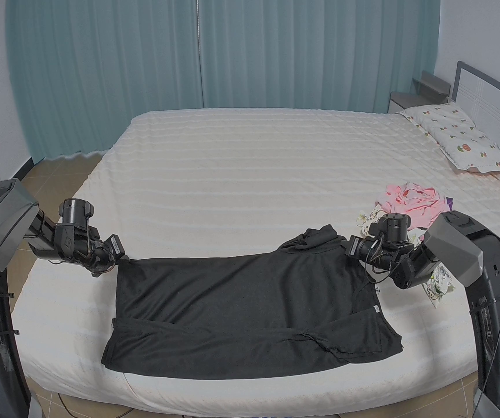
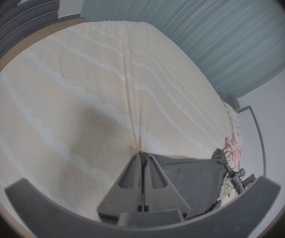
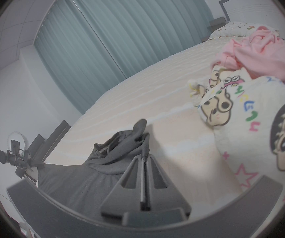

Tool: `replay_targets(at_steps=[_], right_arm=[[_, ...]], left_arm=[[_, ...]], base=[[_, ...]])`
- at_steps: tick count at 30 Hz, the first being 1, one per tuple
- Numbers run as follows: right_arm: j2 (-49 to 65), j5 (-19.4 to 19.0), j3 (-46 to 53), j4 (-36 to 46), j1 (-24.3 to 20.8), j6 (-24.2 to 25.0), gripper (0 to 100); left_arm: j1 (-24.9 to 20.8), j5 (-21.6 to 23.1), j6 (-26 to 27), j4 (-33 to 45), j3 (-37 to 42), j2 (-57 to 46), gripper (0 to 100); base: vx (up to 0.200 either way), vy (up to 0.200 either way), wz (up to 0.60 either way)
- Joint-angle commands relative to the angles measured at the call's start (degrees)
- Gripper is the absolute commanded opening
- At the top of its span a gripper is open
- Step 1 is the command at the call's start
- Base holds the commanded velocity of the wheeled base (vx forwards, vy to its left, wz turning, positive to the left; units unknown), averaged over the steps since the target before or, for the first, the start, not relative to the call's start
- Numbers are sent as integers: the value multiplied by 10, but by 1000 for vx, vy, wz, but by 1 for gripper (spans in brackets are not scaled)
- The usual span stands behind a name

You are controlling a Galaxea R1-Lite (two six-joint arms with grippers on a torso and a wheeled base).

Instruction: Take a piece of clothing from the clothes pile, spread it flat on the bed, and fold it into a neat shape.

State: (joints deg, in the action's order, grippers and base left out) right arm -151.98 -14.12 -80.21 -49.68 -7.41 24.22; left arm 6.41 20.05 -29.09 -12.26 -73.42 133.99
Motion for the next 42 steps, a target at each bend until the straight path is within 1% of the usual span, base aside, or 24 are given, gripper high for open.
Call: replay_targets(at_steps=[1, 6, 13, 15, 22, 29, 31, 33, 37, 38, 39, 42], right_arm=[[38, -1, 29, -10, 9, 10, 0], [56, -8, 62, -31, 13, 14, 0], [58, -7, 61, -51, 13, 28, 0], [57, -6, 62, -67, 12, 34, 0], [66, -6, 72, -73, 14, 35, 0], [93, -10, 120, -82, 14, 35, 0], [112, -20, 144, -89, 14, 35, 0], [115, -21, 149, -90, 14, 35, 0], [143, -38, 206, -98, 16, 34, 0], [143, -38, 206, -98, 16, 34, 0], [146, -42, 226, -113, 16, 34, 0], [150, -42, 254, -132, 17, 34, 0]], left_arm=[[1, -5, 0, -1, 1, -8, 0], [5, -10, 1, -5, 3, -12, 0], [18, -3, -4, 0, 2, -29, 0], [23, -3, -5, -4, 3, -27, 0], [27, -3, 2, -6, 11, -25, 0], [26, -3, 3, -6, 18, -29, 0], [26, -4, 7, -7, 23, -33, 0], [26, -4, 9, -7, 24, -34, 0], [33, -3, 35, -8, 48, -46, 0], [33, -3, 35, -8, 48, -46, 0], [33, -1, 50, -10, 58, -50, 0], [36, -1, 62, -30, 81, -57, 0]], base=[[0, 0, 0], [0, 0, 0], [0, 0, 0], [0, 0, 0], [0, 0, 0], [0, 0, 0], [0, 0, 0], [0, 0, 0], [0, 0, 0], [0, 0, 0], [0, 0, 0], [0, 0, 0]])
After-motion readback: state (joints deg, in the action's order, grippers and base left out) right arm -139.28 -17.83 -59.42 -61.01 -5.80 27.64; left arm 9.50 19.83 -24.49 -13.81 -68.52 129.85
